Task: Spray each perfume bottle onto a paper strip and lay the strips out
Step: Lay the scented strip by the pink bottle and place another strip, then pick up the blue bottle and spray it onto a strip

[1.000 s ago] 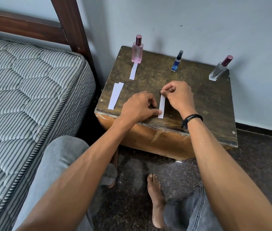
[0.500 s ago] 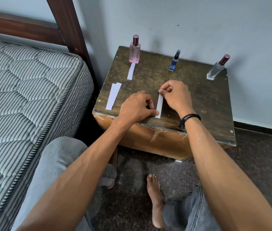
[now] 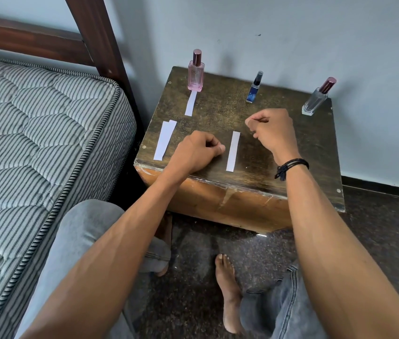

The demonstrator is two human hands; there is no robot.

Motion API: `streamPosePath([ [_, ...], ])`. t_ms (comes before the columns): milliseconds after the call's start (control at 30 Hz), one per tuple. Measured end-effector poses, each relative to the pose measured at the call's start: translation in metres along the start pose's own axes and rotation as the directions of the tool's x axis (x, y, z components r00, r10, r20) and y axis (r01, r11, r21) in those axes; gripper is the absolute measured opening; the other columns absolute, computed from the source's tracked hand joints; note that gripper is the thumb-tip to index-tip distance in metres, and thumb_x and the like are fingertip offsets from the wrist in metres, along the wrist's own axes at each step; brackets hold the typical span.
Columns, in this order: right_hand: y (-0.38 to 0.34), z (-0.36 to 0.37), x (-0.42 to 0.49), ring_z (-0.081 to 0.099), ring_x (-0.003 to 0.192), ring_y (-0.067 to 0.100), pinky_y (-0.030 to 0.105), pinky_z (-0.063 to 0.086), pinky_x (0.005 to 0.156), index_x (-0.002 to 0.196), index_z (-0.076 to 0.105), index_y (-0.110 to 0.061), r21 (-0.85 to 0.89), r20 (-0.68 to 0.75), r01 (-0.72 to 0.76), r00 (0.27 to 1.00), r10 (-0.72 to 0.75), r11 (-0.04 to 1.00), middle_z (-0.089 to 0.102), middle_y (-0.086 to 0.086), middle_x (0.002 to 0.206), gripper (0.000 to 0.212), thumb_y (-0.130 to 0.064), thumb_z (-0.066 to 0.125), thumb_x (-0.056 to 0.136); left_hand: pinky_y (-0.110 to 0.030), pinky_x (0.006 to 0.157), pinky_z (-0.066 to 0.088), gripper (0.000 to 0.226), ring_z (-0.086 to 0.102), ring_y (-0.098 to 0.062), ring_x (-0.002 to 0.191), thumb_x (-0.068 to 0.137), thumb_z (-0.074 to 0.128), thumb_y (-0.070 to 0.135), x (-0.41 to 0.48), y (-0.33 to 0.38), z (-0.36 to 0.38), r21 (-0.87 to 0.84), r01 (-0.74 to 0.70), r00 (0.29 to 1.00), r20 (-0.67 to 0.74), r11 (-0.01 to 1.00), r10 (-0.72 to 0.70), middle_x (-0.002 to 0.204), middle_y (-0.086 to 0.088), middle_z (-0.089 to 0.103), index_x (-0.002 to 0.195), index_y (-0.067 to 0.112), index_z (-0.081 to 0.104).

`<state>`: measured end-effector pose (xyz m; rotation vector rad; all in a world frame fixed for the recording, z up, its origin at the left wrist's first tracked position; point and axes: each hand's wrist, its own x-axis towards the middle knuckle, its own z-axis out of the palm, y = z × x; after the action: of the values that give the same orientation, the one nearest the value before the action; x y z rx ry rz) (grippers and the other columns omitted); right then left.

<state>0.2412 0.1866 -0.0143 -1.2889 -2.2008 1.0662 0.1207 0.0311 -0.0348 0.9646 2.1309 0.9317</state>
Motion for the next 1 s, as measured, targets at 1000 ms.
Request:
streamPosePath([
  [1000,0.021,-0.025,0.014,0.072,0.089,0.019,0.047,0.057,0.093,0.078,0.073,-0.031,0.076,-0.034,-0.105,0.994,0.108,0.992,0.076,-0.005,0.085,0.015,-0.037,0.071,0.092,-0.033,0.097,0.054,0.057,0.065,-0.013,0.106,0.084,0.078,0.027,0.129,0.069,0.043,-0.214,-0.168,0.965,-0.237,0.962,0.115,0.123,0.0,0.068,0.136,0.015,0.059],
])
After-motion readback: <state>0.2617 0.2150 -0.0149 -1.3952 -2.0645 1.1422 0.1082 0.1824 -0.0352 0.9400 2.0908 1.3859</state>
